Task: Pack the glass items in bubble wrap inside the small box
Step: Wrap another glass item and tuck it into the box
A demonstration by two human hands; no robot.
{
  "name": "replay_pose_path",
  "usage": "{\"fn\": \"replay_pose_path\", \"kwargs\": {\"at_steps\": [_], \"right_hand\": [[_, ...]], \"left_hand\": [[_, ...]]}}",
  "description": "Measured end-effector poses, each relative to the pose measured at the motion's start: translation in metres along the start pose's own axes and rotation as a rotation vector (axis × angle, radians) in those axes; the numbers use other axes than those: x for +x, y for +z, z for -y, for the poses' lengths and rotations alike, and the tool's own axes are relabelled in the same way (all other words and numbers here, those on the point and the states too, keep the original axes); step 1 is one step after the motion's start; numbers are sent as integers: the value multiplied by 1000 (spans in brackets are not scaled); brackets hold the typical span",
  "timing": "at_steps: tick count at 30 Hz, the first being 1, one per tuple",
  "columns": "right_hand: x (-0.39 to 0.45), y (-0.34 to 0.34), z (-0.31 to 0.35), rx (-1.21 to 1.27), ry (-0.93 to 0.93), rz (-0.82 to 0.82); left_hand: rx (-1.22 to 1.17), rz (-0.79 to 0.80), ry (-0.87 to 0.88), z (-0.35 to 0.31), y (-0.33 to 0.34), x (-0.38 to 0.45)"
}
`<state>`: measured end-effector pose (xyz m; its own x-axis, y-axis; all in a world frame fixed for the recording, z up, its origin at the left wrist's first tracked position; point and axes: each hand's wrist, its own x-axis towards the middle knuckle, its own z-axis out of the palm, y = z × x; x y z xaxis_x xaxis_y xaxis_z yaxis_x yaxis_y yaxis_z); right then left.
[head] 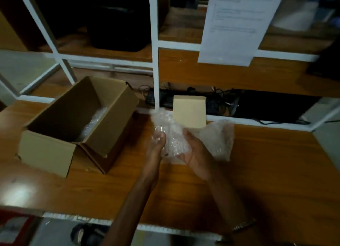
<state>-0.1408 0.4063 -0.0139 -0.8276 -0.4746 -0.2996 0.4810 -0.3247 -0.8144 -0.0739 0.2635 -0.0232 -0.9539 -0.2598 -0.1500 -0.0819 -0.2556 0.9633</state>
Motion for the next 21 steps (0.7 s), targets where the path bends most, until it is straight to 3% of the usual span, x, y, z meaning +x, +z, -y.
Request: {"fn": "replay_pose_path", "kwargs": {"at_steps": [4, 8, 12, 16, 19, 21], "right_hand": [[-31, -17, -24, -23, 91, -95], [-54, -30, -40, -74, 63, -153], [-71, -15, -33, -86, 59, -109], [-69, -16, -24, -76, 38, -22], [-56, -25, -16, -40, 113, -42], [-47, -35, -11, 73, 144, -5]], "left_hand": [[-86, 11, -58, 22, 11, -18], [-46, 75, -145, 39, 21, -37], [-6, 83, -269, 66, 22, -33], [164, 27, -243, 60, 26, -31], [45, 29, -195, 38, 29, -28], [-19, -66, -220, 30, 28, -17]]}}
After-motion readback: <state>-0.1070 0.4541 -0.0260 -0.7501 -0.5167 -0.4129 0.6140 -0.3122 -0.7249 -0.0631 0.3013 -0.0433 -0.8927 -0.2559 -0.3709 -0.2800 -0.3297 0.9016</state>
